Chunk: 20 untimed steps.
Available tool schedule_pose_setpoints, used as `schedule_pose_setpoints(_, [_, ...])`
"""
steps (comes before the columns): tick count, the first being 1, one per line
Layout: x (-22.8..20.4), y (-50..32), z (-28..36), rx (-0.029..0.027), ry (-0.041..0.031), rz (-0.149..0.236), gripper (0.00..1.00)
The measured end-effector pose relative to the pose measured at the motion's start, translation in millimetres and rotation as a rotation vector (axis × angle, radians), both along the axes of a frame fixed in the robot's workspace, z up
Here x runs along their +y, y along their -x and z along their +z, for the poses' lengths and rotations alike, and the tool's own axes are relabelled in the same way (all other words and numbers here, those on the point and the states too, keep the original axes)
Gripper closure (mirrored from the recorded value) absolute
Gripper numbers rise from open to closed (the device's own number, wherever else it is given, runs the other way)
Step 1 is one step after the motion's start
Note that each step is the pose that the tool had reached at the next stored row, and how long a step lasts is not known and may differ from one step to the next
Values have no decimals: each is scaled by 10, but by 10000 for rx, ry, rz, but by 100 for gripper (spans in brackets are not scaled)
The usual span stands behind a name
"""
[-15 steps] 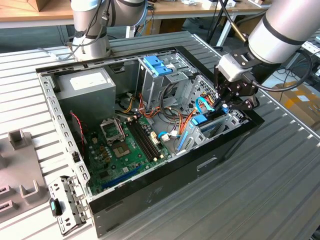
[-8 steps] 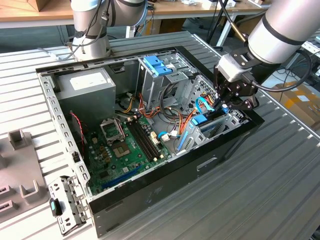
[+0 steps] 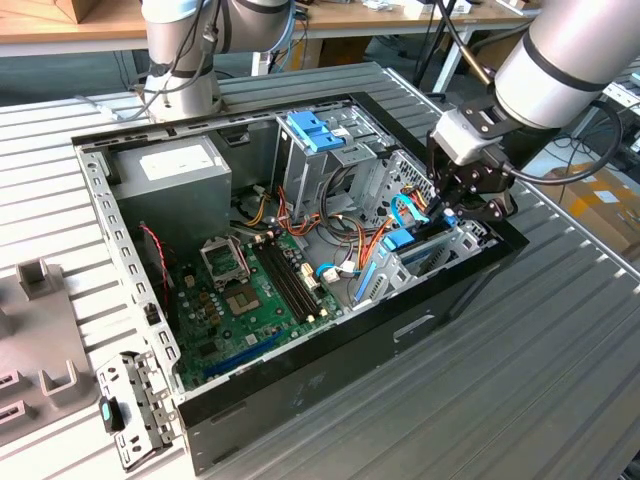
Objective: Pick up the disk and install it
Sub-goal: 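Insert the second disk wire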
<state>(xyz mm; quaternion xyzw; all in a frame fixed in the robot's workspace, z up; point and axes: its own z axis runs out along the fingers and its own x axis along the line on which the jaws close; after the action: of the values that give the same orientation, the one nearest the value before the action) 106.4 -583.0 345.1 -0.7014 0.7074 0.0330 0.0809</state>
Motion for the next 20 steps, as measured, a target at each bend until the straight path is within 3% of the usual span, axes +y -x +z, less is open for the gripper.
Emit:
schedule_pose_setpoints(7, [0, 0, 28, 0, 2, 0, 84])
schedule_pose_setpoints(20, [-1, -3, 25, 28, 15, 0, 84])
